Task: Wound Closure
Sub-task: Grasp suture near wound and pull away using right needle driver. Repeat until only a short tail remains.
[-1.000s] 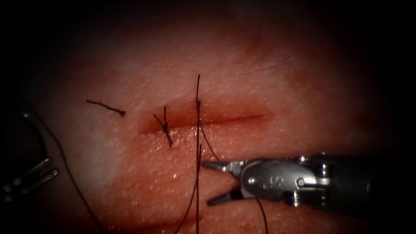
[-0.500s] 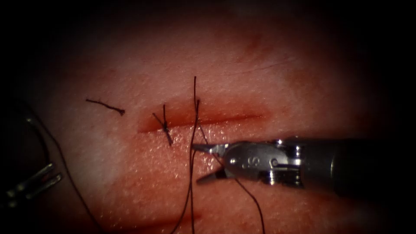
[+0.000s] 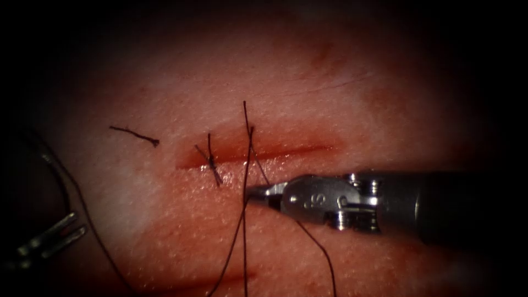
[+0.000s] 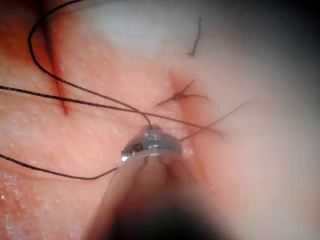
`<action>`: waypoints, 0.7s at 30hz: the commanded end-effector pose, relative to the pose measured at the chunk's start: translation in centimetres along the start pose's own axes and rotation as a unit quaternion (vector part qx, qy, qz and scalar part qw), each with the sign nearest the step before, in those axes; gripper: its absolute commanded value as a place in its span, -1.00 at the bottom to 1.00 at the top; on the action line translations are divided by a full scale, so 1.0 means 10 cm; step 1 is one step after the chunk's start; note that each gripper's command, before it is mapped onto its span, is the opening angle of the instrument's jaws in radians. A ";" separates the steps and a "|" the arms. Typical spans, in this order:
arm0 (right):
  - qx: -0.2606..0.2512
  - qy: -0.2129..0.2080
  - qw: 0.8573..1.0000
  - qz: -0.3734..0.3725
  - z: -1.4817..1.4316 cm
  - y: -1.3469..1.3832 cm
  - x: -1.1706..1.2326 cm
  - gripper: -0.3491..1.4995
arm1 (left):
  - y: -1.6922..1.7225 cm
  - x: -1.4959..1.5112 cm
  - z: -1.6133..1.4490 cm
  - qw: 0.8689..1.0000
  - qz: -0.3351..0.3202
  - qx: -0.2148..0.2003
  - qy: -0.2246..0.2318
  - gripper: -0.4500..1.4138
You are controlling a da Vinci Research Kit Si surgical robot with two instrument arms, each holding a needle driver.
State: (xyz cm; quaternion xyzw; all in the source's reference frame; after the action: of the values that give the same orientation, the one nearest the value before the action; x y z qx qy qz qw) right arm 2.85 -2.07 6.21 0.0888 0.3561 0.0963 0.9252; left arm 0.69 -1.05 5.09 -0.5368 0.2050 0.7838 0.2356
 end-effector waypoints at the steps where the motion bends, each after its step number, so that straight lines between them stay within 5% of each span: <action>1: -0.003 -0.002 1.000 0.008 0.003 0.002 0.007 -1.00 | 0.004 -0.003 0.006 1.000 0.000 -0.002 0.001 -1.00; 10: 0.001 -0.008 1.000 0.006 -0.032 -0.040 0.019 -1.00 | 0.006 -0.004 0.008 1.000 0.001 -0.004 0.002 -1.00; 21: 0.051 0.028 0.998 -0.016 -0.094 -0.160 0.080 -1.00 | 0.007 -0.005 0.017 1.000 0.001 -0.012 0.004 -1.00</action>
State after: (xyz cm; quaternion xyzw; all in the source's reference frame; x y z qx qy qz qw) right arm 2.89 -3.29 4.63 0.1275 0.3887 0.0654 0.9102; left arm 0.59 -1.00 5.15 -0.5420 0.1973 0.7847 0.2273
